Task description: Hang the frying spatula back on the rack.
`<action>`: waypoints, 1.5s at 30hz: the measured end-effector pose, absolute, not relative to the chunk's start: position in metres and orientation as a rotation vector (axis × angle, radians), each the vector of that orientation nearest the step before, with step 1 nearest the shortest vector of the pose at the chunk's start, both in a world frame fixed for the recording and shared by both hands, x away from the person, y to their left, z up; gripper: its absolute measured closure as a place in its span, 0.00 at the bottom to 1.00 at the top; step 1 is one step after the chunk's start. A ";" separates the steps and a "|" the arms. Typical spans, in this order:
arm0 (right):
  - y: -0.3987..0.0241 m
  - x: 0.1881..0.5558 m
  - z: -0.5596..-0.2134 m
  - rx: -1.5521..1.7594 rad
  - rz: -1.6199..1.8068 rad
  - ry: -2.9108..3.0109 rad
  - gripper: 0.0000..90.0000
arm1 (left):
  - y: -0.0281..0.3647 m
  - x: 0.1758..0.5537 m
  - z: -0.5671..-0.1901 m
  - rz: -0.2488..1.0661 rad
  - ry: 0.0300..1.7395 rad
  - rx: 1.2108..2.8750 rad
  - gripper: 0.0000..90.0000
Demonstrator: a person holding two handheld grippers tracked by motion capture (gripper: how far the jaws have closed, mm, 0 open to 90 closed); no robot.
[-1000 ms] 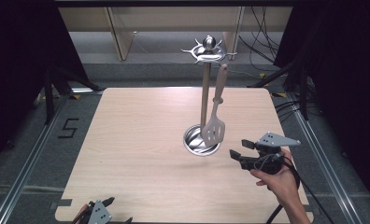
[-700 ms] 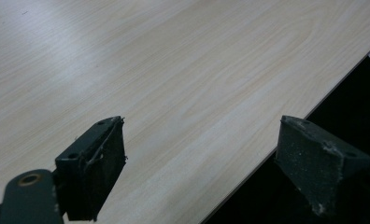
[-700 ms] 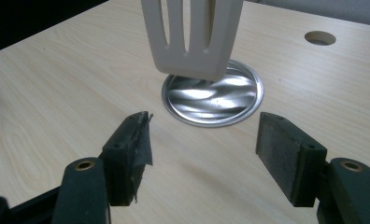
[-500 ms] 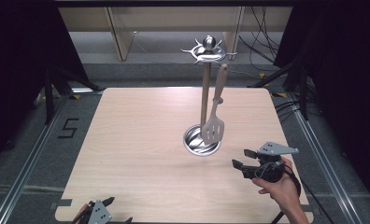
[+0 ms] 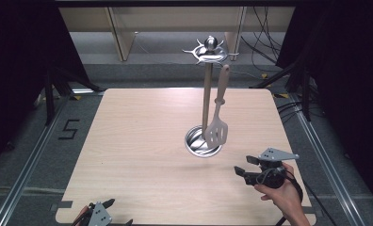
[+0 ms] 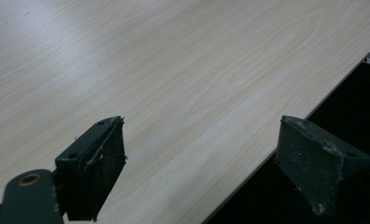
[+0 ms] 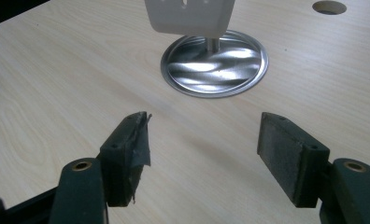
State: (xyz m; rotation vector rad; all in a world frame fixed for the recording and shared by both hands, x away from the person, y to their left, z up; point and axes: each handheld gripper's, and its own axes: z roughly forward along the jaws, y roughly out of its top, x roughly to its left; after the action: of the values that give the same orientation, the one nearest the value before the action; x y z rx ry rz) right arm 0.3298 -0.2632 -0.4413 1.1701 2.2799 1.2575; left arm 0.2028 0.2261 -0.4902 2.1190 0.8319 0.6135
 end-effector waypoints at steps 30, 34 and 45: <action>-0.267 0.296 -0.471 1.103 1.181 2.337 0.36 | 0.224 0.200 -0.491 0.586 0.836 2.134 0.17; -0.265 0.293 -0.474 1.099 1.140 2.373 0.36 | 0.224 0.202 -0.492 0.610 0.814 2.136 0.17; -0.269 0.287 -0.480 1.099 1.097 2.384 0.35 | 0.224 0.202 -0.491 0.610 0.811 2.140 0.17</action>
State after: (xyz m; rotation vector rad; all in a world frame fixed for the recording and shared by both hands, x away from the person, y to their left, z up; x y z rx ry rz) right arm 0.2875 -0.2695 -0.4799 1.0991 2.3844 1.0966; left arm 0.2018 0.2244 -0.4913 2.1403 0.8106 0.6100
